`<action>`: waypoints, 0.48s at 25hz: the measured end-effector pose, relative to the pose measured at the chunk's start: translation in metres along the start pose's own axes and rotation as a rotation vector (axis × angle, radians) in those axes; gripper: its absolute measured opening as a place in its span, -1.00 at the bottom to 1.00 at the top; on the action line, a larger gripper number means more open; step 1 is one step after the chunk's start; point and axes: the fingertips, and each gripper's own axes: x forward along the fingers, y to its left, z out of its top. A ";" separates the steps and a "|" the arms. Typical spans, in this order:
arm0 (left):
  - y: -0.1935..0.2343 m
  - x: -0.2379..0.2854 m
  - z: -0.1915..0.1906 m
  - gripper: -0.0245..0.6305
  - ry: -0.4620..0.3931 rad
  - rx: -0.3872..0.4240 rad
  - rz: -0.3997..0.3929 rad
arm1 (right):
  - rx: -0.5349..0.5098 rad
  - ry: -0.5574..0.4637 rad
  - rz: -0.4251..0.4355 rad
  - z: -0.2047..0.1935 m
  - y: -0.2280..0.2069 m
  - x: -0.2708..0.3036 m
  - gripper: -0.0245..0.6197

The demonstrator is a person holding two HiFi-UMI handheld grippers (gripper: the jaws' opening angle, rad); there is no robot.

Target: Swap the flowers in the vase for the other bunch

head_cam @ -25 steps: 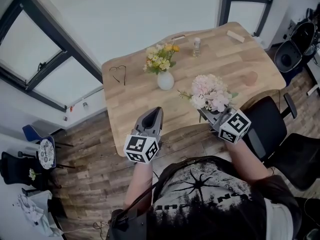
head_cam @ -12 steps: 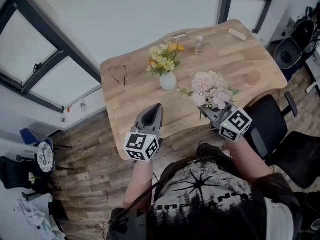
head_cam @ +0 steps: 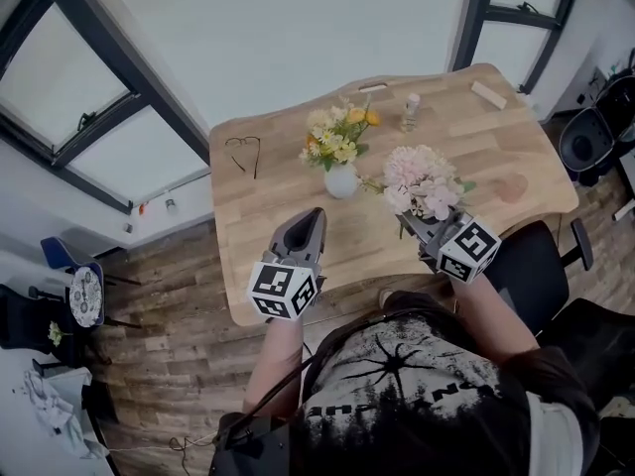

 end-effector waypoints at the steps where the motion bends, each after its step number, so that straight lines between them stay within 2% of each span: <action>1: 0.002 0.004 0.002 -0.88 -0.001 -0.001 0.010 | 0.001 0.002 0.010 0.001 -0.005 0.003 -0.82; 12: 0.018 0.047 0.013 -0.88 0.002 -0.017 0.134 | 0.028 0.012 0.091 0.006 -0.062 0.012 -0.82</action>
